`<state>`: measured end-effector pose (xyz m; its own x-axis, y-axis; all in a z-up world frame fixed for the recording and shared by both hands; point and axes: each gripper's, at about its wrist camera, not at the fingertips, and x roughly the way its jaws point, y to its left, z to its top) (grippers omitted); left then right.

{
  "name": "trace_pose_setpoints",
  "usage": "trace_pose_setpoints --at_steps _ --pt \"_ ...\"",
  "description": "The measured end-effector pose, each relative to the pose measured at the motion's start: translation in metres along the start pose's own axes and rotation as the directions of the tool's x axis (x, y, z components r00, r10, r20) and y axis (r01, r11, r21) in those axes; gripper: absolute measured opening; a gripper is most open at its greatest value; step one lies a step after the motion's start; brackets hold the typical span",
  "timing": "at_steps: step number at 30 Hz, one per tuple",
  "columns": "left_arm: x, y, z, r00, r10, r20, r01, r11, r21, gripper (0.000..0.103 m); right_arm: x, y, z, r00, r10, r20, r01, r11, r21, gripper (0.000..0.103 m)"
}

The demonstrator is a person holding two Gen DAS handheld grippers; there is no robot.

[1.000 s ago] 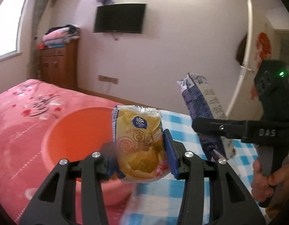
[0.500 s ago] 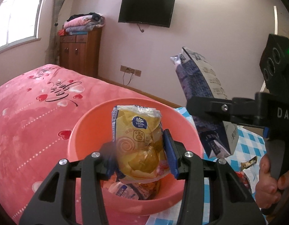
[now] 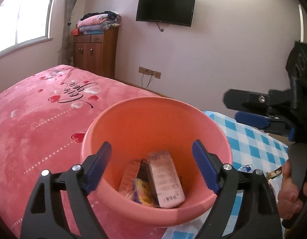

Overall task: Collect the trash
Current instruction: 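Carry the tissue pack and carton over the orange bucket and open both tools, then move both tools back over the table toward the remaining trash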

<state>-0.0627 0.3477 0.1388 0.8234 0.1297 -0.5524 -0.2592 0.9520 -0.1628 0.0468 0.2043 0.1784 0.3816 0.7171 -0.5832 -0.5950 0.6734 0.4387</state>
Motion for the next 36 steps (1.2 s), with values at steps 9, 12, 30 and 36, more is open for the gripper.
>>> trace_pose_setpoints --at_steps 9,12,30,36 --pt "-0.013 -0.018 -0.007 0.998 -0.057 0.026 0.057 0.998 0.02 0.087 -0.05 -0.028 -0.037 0.993 -0.097 0.072 0.096 0.995 0.028 0.093" --pt "-0.017 -0.027 -0.011 0.996 -0.081 0.028 0.08 0.996 0.03 0.088 -0.063 -0.034 -0.05 0.989 -0.122 0.089 0.119 0.992 0.038 0.094" --pt "-0.03 -0.089 -0.039 0.981 -0.195 -0.021 0.196 0.973 0.121 0.088 -0.137 -0.067 -0.1 0.953 -0.254 0.164 0.241 0.966 0.094 0.094" --pt "-0.033 -0.112 -0.052 0.972 -0.23 -0.052 0.235 0.96 0.154 0.088 -0.162 -0.081 -0.118 0.941 -0.287 0.179 0.265 0.955 0.134 0.094"
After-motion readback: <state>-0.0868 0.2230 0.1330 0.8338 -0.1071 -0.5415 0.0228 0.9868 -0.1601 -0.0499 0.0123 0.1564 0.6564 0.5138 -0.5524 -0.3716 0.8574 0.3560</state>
